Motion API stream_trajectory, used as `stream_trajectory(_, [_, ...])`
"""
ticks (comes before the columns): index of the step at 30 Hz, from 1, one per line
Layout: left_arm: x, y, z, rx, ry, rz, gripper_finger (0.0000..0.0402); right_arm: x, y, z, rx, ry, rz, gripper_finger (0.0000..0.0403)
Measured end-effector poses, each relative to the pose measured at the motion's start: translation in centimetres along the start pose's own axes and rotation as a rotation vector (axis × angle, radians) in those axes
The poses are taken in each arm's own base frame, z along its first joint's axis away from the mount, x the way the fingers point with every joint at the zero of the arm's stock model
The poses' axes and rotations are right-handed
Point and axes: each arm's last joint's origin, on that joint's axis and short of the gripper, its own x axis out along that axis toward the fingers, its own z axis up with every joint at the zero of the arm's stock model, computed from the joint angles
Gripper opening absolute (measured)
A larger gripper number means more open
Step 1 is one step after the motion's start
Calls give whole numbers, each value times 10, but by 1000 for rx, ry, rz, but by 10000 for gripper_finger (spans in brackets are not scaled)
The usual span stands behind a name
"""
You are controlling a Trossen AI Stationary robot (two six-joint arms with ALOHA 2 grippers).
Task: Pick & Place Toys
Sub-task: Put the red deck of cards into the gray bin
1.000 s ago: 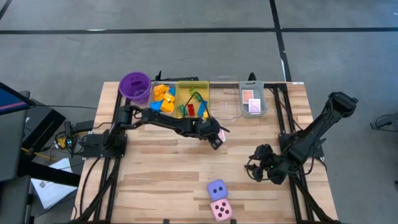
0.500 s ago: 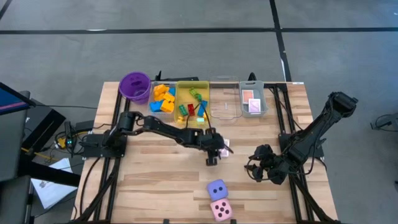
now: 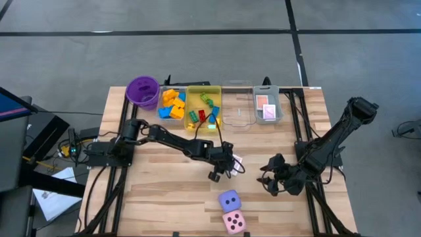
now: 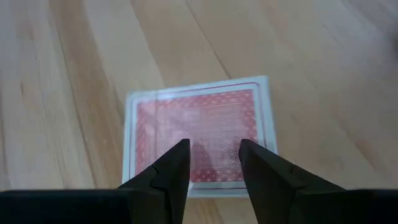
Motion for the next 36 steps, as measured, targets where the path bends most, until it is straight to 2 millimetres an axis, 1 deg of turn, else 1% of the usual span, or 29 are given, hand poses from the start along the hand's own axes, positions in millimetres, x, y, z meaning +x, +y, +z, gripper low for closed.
stream_trajectory(2, [-9, 3, 4, -10, -14, 23, 136, 0, 2, 1, -58, -10, 21, 260])
stream_trajectory(4, [-25, 8, 13, -52, -59, 54, 136, 0, 3, 1, -124, -14, 25, 260])
stream_trajectory(7, [-60, 20, 33, -203, -181, 97, 136, 0, 3, 1, -201, -17, 23, 260])
stream_trajectory(8, [-67, 22, 35, -273, -203, 97, 136, 0, 3, 2, -215, -17, 20, 260])
stream_trajectory(12, [-77, 26, 35, -617, -215, 120, 136, 4, 0, 7, -207, -26, -3, 260])
stream_trajectory(14, [-81, 27, 36, -734, -224, 127, 136, 6, -1, 9, -194, -33, -15, 260])
stream_trajectory(19, [-71, 20, 26, -927, -131, 107, 136, 12, -6, 17, -157, -48, -48, 260])
stream_trajectory(23, [-65, 16, 23, -1037, -98, 96, 136, 15, -9, 23, -142, -58, -72, 260])
stream_trajectory(25, [-56, 15, 25, -1074, -117, 73, 136, 17, -11, 25, -137, -55, -82, 260])
stream_trajectory(27, [-48, 11, 24, -1081, -92, 53, 136, 18, -12, 26, -137, -40, -78, 260])
stream_trajectory(29, [-38, 10, 31, -1080, -120, 32, 136, 20, -13, 28, -152, -16, -69, 260])
stream_trajectory(32, [-23, 6, 35, -1071, -101, -3, 136, 22, -14, 30, -177, 10, -53, 260])
stream_trajectory(36, [-10, 3, 36, -1083, -84, -21, 136, 23, -17, 32, -190, 30, -57, 260])
